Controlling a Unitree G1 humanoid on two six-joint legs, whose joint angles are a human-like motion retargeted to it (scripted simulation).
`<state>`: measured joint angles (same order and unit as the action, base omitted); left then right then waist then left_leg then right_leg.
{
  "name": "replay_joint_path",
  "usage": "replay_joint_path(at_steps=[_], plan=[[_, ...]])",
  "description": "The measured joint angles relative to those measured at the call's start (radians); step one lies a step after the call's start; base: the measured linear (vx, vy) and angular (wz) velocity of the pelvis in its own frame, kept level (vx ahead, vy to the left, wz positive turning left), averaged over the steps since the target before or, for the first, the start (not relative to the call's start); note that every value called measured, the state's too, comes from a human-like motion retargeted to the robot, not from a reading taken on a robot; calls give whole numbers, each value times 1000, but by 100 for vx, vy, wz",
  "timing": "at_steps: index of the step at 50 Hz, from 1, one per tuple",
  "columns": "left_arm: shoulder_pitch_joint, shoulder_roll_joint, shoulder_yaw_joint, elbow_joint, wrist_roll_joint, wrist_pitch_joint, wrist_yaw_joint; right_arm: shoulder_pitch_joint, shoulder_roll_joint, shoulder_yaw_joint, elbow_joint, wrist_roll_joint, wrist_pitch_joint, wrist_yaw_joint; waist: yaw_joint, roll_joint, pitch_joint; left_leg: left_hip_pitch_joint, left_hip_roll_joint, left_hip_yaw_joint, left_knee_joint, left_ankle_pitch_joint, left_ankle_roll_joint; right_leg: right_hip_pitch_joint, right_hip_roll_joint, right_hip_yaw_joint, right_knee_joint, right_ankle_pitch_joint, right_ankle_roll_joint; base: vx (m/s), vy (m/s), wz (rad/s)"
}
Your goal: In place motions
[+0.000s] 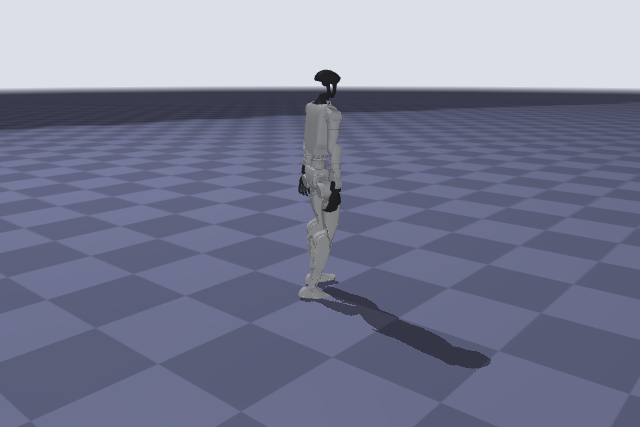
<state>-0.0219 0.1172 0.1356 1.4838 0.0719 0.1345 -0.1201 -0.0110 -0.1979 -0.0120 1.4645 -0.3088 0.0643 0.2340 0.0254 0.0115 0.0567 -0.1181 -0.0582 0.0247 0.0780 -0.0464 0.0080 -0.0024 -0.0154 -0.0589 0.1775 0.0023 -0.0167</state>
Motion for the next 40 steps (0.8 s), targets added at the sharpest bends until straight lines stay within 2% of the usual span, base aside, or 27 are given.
replay_joint_path(at_steps=[5, 6, 8, 11, 15, 16, 18, 21, 25, 27, 28, 30, 32, 40], plan=[[-22, -14, -41, -29, -3, -9, -11, 36, -33, -9, -15, -15, -8, 5, 72, 2, 22, -75, -51, -110, 13, 21, -3, 5, -36, -163, -9, -19, -1, -13, 10, 199], [-20, -18, -47, -33, -4, -12, -16, 50, -39, -8, -23, -26, -10, 7, 82, 1, 24, -83, -49, -81, 12, -2, 7, 7, -48, -198, -8, -25, 0, -7, 11, 227], [-13, -25, -57, -38, -8, -19, -26, 74, -48, -7, -39, -53, -10, 6, 102, 4, 32, -89, -17, 48, 4, -47, 7, 18, -65, -266, -8, -37, 3, -9, 9, 234], [-6, -26, -58, -25, -16, -24, -30, 96, -49, -2, -65, -87, -7, -7, 78, 9, 39, -84, 45, 266, -11, -96, -39, 39, -85, -395, -14, -59, 9, -13, 10, 276], [2, -20, -43, 25, -26, -18, -1, 129, -27, -5, -89, -77, -10, -21, 29, 15, 14, -51, 131, 638, -20, -83, -128, 52, -110, -566, -14, -94, 21, -4, 9, 283], [4, -19, -39, 38, -33, -16, 8, 139, -19, -10, -94, -67, -12, -17, 26, 13, 6, -38, 140, 700, -19, -71, -135, 55, -117, -603, -13, -101, 25, 11, 15, 256], [4, -19, -28, 62, -53, -15, 21, 156, -2, -21, -107, -47, -16, -7, 22, 9, -7, -15, 152, 785, -11, -53, -133, 63, -129, -673, -16, -112, 34, 8, 11, 243], [-3, -26, -8, 81, -90, -20, 24, 164, 20, -39, -132, -36, -19, 2, 10, -2, -20, 19, 160, 863, 23, -29, -98, 79, -143, -767, -30, -119, 53, 9, 13, 233], [5, -47, 14, 79, -124, -27, 26, 173, 37, -45, -163, -39, -26, -5, -22, -21, -58, 82, 162, 1055, 68, 7, -57, 90, -171, -887, -43, -122, 81, 17, 11, 212], [7, -59, 16, 75, -137, -30, 28, 170, 39, -44, -175, -40, -28, -3, -36, -13, -70, 88, 149, 1044, 65, 46, -60, 96, -169, -936, -40, -126, 92, 23, 14, 168], [6, -65, 14, 74, -141, -32, 29, 169, 39, -44, -179, -40, -30, -1, -36, -1, -70, 85, 142, 999, 54, 79, -76, 102, -155, -951, -41, -128, 96, 25, 16, 123], [8, -76, 6, 72, -141, -35, 29, 168, 35, -42, -182, -38, -31, 2, -16, 25, -68, 95, 128, 958, 4, 64, -123, 115, -127, -973, -38, -133, 102, 30, 19, 66], [10, -86, -1, 72, -124, -35, 22, 165, 27, -36, -173, -37, -28, -2, 18, 40, -66, 108, 96, 950, -48, 57, -105, 128, -118, -977, -30, -132, 107, 37, 21, 16], [13, -84, -13, 53, -23, -37, 34, 113, 40, -33, -97, 6, -24, -10, 91, 39, -82, 100, 61, 896, -79, 19, -94, 139, -136, -1005, 1, -152, 141, 33, 15, 15]])
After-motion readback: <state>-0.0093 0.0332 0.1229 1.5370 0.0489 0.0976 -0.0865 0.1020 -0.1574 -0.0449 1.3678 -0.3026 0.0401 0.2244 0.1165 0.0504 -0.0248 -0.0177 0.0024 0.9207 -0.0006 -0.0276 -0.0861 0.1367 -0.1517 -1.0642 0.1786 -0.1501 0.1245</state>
